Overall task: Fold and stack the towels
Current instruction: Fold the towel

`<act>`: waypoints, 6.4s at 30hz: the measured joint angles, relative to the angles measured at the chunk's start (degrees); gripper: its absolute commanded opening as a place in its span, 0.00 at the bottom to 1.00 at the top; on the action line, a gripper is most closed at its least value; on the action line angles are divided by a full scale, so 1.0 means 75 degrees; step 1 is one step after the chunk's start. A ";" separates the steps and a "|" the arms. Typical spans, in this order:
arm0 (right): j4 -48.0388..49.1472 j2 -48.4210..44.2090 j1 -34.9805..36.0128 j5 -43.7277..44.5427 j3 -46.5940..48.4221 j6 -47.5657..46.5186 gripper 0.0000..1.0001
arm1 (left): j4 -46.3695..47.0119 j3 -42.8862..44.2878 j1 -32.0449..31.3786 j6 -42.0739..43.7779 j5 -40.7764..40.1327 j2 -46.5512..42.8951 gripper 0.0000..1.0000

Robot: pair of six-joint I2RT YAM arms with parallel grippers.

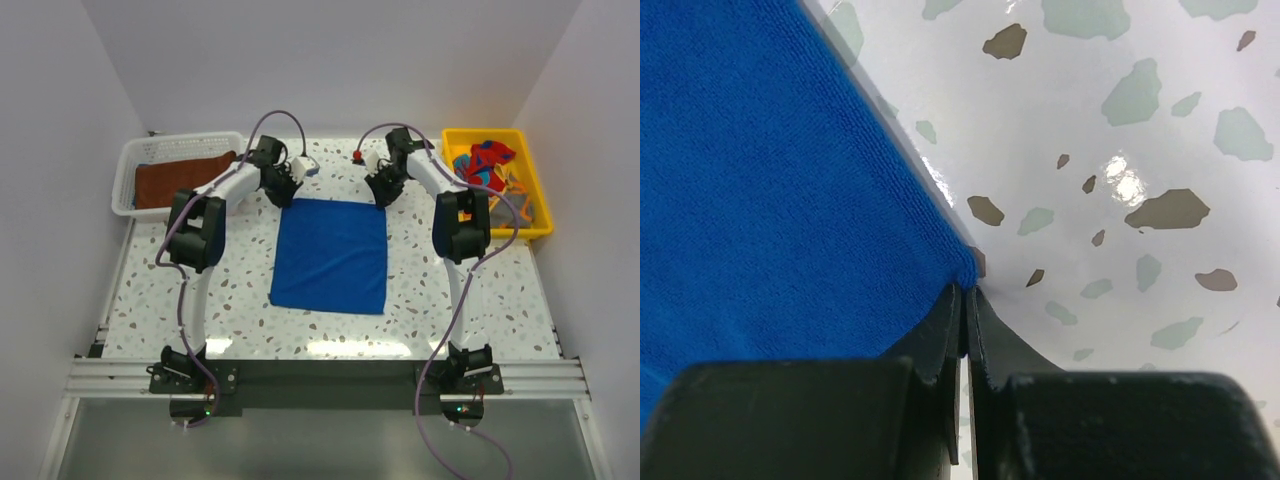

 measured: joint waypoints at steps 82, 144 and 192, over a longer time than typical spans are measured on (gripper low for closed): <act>0.3923 -0.5572 0.1419 0.2451 -0.4832 0.2428 0.00 | 0.1941 -0.5115 -0.0603 -0.3590 -0.3054 -0.6341 0.00; 0.3864 -0.6091 0.1431 0.1236 -0.7554 0.4264 0.00 | 0.1105 -0.7539 -0.1110 -0.5671 -0.1743 -0.6213 0.00; 0.4494 -0.4913 0.2509 0.0906 -0.7344 0.6388 0.28 | 0.1999 -0.7329 -0.1679 -0.7189 -0.1434 -0.5855 0.37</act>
